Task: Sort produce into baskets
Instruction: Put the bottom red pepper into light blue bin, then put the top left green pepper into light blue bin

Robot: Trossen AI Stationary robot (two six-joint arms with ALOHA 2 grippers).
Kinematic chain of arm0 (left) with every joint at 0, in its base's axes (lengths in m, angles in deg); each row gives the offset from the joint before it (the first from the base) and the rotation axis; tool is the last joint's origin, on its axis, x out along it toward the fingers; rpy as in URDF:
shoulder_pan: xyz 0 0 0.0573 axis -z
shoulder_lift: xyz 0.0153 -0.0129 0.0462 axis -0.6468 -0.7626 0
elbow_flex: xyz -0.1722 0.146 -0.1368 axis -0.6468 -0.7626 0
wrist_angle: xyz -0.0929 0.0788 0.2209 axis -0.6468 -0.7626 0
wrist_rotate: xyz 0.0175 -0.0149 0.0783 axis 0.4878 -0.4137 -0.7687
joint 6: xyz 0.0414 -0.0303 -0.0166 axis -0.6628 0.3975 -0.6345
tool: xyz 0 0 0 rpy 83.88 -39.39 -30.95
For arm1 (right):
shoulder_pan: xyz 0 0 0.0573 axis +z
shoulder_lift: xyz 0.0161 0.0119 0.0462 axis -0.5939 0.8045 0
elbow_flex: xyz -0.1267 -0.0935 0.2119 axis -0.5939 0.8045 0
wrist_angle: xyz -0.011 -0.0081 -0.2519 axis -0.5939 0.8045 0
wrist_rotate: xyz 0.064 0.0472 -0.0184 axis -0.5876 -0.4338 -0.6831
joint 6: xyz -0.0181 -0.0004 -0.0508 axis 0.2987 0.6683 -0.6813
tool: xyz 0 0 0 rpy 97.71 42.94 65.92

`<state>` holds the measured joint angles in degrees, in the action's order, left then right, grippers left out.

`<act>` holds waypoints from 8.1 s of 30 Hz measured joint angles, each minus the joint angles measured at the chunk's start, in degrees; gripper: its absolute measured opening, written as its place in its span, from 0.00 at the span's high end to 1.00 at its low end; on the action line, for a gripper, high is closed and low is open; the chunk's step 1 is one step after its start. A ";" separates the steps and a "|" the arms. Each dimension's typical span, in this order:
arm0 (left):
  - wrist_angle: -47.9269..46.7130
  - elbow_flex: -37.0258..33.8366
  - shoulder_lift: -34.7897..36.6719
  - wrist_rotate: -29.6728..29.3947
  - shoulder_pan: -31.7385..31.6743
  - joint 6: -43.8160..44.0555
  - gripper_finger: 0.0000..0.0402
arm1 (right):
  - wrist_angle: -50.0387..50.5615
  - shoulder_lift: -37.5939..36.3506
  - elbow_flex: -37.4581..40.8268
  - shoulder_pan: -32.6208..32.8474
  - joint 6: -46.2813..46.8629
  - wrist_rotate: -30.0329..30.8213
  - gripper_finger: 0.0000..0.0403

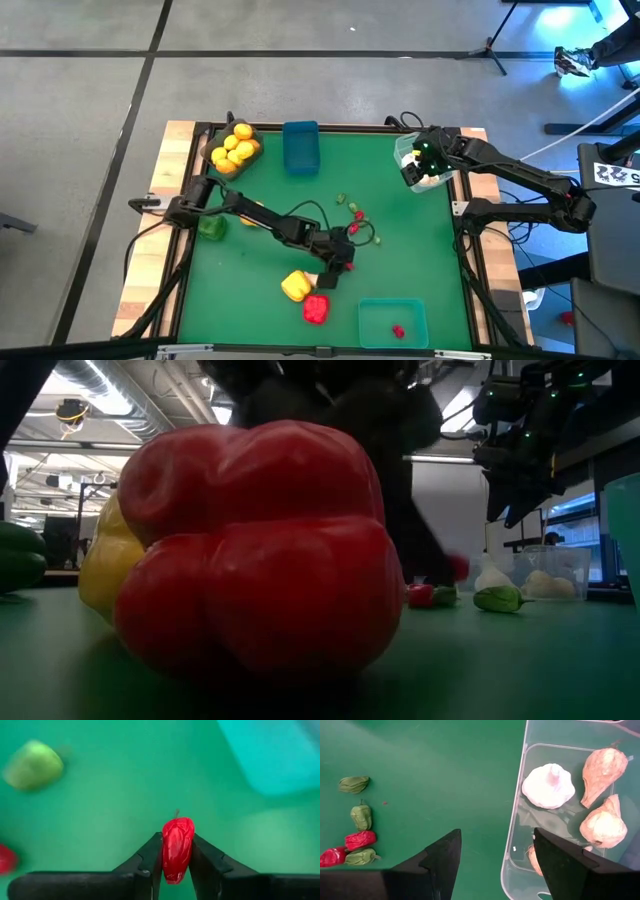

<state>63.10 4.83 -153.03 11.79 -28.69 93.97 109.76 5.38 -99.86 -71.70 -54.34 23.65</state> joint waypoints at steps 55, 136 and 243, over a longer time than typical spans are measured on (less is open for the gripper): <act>11.68 36.63 -21.47 4.19 9.60 2.84 0.72 | 0.00 -0.01 0.00 0.00 -2.03 -0.16 0.40; 32.15 -20.40 0.97 -29.36 -15.32 9.43 0.53 | -3.45 -0.02 0.00 0.00 -6.12 0.04 0.40; 13.00 19.01 -8.72 -8.13 14.06 0.36 0.79 | -3.48 -0.02 0.02 0.00 -11.04 -2.76 0.40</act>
<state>76.10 23.84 -161.75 3.66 -14.63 94.34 106.29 5.35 -99.84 -71.70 -65.38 20.89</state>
